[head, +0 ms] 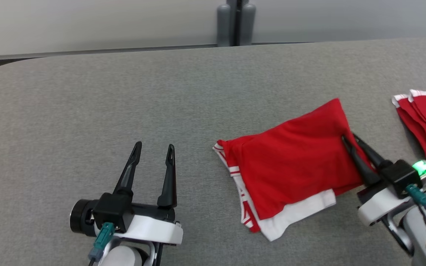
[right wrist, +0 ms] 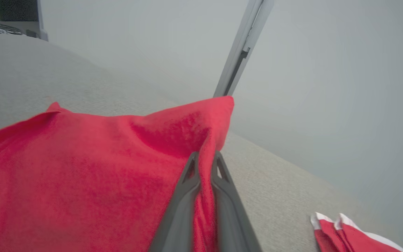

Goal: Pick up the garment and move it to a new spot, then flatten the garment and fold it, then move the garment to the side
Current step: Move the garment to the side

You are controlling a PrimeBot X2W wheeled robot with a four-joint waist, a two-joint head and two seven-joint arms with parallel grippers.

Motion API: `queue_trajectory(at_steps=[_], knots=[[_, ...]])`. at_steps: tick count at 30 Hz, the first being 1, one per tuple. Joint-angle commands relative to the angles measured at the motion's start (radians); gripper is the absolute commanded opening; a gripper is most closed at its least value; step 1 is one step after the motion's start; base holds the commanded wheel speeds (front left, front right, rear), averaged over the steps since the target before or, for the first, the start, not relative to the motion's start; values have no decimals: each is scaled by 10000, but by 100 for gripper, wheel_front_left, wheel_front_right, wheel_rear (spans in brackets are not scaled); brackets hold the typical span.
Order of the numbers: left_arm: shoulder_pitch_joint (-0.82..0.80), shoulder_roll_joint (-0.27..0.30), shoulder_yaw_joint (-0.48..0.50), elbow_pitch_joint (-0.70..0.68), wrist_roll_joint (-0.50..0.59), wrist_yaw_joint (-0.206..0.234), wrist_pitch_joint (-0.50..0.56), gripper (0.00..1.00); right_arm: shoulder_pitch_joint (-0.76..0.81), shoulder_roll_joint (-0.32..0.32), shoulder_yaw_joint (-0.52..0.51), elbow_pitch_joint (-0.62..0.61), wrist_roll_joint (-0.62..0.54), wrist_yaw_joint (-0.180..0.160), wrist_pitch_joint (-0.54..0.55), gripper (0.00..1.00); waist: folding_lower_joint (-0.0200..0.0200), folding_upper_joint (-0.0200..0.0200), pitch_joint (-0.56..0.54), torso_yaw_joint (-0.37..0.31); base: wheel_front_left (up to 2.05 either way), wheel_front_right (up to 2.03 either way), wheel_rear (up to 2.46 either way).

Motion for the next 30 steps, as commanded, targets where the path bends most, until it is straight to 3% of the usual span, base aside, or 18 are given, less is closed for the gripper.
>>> queue_trajectory(at_steps=[1, 6, 11, 18, 26, 30], knots=[[-277, 28, -18, -57, 98, -26, -9, 100, -286, -295, 35, -161, -8, -24, -52, 0, 0, 0, 312, -666, 0, 0, 0], [-1106, 35, -368, 29, 406, -143, -11, 100, -1267, -1672, 122, -489, 123, -25, -54, 0, 0, 0, 973, -1543, 0, 0, 0], [-2184, 38, -613, 205, 750, -169, -9, 100, -2446, -2637, -268, 107, 674, -25, -53, 0, 0, 0, 1961, -2305, 0, 0, 0], [-2982, 36, -740, 506, 933, -310, -9, 100, -3898, -3038, -787, 1688, 987, -25, -54, 0, 0, 0, 2953, -2602, 0, 0, 0], [-3294, 38, -851, 709, 1150, -383, -9, 100, -4627, -3547, -1237, 3198, 835, -25, -53, 0, 0, 0, 3588, -2446, 0, 0, 0], [-3424, 38, -923, 727, 1204, -378, -9, 100, -4774, -3472, -1484, 3711, 1000, -25, -53, 0, 0, 0, 3781, -2301, 0, 0, 0]])
